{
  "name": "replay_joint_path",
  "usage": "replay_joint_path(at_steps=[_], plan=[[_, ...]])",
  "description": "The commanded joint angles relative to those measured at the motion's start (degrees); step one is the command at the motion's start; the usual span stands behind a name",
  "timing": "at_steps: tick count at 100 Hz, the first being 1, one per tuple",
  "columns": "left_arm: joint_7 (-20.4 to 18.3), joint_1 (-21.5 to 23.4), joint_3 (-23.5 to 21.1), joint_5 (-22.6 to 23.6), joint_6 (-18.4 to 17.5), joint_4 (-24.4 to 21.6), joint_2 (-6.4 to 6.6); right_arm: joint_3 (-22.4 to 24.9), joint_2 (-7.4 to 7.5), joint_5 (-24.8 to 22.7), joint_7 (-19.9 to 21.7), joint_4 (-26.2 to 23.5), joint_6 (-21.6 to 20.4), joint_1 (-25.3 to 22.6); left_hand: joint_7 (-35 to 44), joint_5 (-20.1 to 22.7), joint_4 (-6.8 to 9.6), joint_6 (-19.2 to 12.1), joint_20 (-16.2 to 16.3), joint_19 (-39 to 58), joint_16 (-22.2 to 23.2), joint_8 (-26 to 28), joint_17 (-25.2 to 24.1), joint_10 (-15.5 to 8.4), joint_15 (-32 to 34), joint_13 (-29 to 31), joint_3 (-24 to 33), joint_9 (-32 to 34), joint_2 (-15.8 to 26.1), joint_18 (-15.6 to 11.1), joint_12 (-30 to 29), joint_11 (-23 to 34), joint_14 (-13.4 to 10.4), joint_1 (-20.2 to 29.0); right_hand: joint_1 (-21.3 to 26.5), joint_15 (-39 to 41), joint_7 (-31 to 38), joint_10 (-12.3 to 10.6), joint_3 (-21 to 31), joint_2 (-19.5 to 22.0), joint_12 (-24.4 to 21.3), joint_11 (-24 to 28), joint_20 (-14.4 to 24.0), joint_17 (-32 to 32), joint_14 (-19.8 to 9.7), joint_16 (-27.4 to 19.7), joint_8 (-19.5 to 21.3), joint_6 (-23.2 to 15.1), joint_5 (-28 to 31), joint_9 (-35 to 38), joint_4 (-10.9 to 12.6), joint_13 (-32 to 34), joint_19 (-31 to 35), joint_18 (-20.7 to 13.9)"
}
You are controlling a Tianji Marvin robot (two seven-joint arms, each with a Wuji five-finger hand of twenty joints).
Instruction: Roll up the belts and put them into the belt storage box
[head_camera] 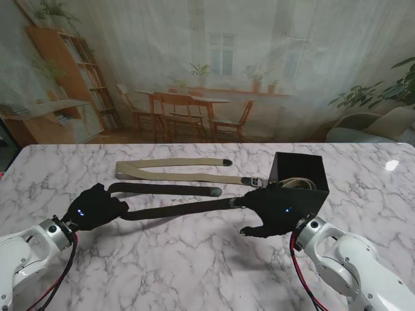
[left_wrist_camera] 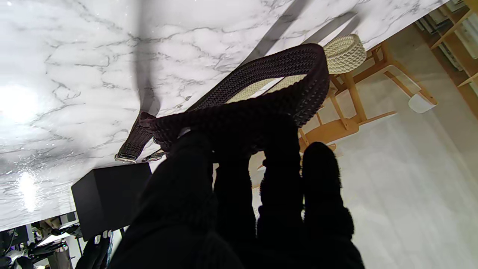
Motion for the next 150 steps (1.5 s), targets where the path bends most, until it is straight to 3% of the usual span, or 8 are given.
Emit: replay_joint_path(at_steps=[1, 32, 76, 95, 110, 122, 132, 150], plan=[[-0.26, 0.41, 0.05, 0.1, -0.51, -0.8, -0.07, -1.29, -0.47, 0.12, 1.03, 0.75, 0.39, 1.39, 3.79, 2.4, 1.17, -0.6, 1.04, 1.96, 0.56, 1.63, 0.07, 1.22, 0.92, 1.55, 1.36, 2.55, 0.04, 1.08, 1.63, 2.55, 0.53, 2.22, -0.44, -1.04, -1.68, 1.57, -1.65, 2.39, 0.32, -0.38, 0.7, -1.34, 1.01, 1.26, -0.08, 2.68, -3.05, -1.96, 2.09, -1.39, -0.57, 1.73], [1.05, 1.52, -0.23, -0.31, -2.58, -3.14, -0.27, -8.65, -0.5, 4.88, 6.9, 2.54, 2.24, 7.22, 3.79, 2.59, 1.18, -0.45, 0.99, 1.95, 0.74, 1.71, 0.06, 1.3, 1.02, 1.77, 1.62, 2.86, -0.35, 1.25, 1.77, 2.67, 0.51, 2.0, 0.0, -0.7, -2.78, 3.18, -5.64, 4.95, 0.25, 1.29, 1.1, -3.08, 1.45, 1.19, 0.96, 3.56, -5.76, -7.56, 2.42, -4.09, -0.94, 1.7], [-2.7, -0.28, 4.06, -2.43, -6.02, -6.43, -0.63, -18.85, -1.33, 13.48, 9.48, 5.49, 7.65, 13.72, 3.79, 3.06, 1.37, -0.74, 0.93, 2.18, 1.69, 2.1, 0.88, 1.58, 2.36, 2.64, 2.28, 3.35, -0.81, 1.07, 2.75, 3.7, 0.16, 1.21, 0.09, -0.37, -2.62, 4.57, -8.23, 5.75, -0.52, 1.11, 1.68, -4.83, 1.91, 1.44, 1.26, 4.58, -1.95, -10.1, 2.4, -6.09, -0.97, 1.96], [-2.13, 0.32, 3.2, -3.12, -8.06, -9.18, -0.93, -21.62, -1.59, 16.57, 11.31, 5.64, 9.65, 15.97, 3.74, 3.15, 1.36, -0.68, 0.99, 2.47, 2.23, 2.2, 1.01, 1.96, 3.05, 2.67, 2.54, 3.23, -0.83, 1.07, 3.06, 4.23, 0.22, 0.98, -4.27, -0.44, -10.27, 8.73, -7.54, 3.97, -4.21, -1.34, 2.33, -5.7, 2.58, 1.37, -2.65, 12.23, -5.46, -12.17, 1.81, -6.62, -2.06, 2.45], [-2.04, 0.37, 3.32, -3.77, -9.85, -10.76, -1.11, -24.15, -1.96, 19.52, 12.2, 6.03, 12.17, 17.87, 3.7, 3.14, 1.31, -0.64, 0.97, 2.52, 2.41, 2.29, 0.99, 2.09, 3.22, 2.62, 2.7, 3.16, -0.81, 0.97, 3.07, 4.45, 0.17, 0.95, -8.03, -1.24, -13.18, 9.98, -4.72, 0.97, -5.42, -2.75, 2.59, -6.94, 2.95, 1.17, -3.43, 13.28, -10.57, -15.41, 1.25, -8.27, -3.31, 3.01], [-1.95, 0.39, 3.7, -3.83, -10.75, -11.31, -1.1, -26.25, -2.24, 22.52, 13.08, 7.07, 13.27, 19.67, 3.65, 3.05, 1.24, -0.74, 0.94, 2.56, 2.47, 2.37, 1.03, 1.97, 3.25, 2.66, 2.74, 3.1, -0.82, 0.94, 3.0, 4.53, 0.02, 0.81, -9.65, -2.0, -13.17, 9.89, -2.48, -1.24, -5.73, -3.04, 2.89, -8.65, 2.81, 1.06, -1.86, 10.44, -14.2, -18.26, 0.64, -10.25, -4.98, 4.68], [-1.6, 0.37, 3.77, -3.79, -10.89, -11.27, -1.09, -27.46, -2.29, 24.97, 14.22, 7.84, 12.77, 20.86, 3.65, 3.05, 1.21, -0.72, 0.92, 2.6, 2.5, 2.43, 1.15, 2.13, 3.25, 2.67, 2.84, 3.07, -0.8, 0.81, 2.95, 4.63, 0.02, 0.82, -9.93, -2.66, -6.65, 7.86, -1.19, -2.97, -5.77, -2.75, 3.5, -9.8, 2.68, 0.99, 3.84, 3.93, -13.03, -21.11, 0.19, -12.2, -6.37, 5.32], [-1.56, 0.35, 3.66, -3.81, -10.78, -10.93, -1.08, -29.0, -2.52, 29.12, 14.57, 9.55, 8.91, 22.38, 3.61, 3.03, 1.15, -0.7, 0.86, 2.56, 2.55, 2.47, 1.09, 2.03, 3.25, 2.66, 2.91, 3.05, -0.76, 0.89, 2.9, 4.75, -0.01, 0.78, -5.14, -2.75, 13.53, 5.93, -0.6, -8.06, -4.76, -0.16, 3.67, -10.12, 2.07, 0.65, 16.38, -12.22, 5.79, -19.19, 0.09, -12.71, -7.12, 5.1]])
